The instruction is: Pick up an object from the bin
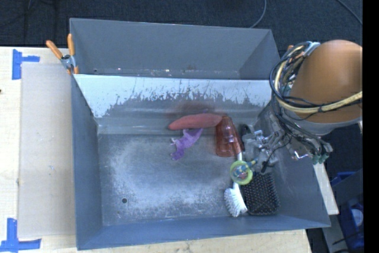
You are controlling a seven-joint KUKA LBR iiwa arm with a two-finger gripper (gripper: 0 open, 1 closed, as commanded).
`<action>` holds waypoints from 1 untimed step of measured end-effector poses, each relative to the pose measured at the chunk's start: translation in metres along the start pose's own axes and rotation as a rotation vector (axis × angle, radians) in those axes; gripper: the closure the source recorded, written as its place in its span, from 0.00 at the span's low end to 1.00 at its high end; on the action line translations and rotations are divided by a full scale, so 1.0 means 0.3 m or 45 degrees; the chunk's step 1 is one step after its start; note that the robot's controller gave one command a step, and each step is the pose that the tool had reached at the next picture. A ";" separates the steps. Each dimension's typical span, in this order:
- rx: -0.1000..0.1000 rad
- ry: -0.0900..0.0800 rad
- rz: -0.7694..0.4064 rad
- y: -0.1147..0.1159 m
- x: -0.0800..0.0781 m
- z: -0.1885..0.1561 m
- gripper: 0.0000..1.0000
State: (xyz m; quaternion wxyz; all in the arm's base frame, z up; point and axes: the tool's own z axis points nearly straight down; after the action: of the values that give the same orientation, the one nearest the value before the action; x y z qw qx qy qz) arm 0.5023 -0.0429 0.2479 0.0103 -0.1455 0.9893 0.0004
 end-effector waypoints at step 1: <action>0.001 0.001 0.013 0.013 0.000 0.063 1.00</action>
Offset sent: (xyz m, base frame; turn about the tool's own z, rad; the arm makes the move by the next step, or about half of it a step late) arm -0.0253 0.0210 -0.0001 0.0889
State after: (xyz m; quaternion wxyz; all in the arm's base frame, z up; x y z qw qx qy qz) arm 0.5016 -0.0391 0.2290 0.0101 -0.1406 0.9900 -0.0001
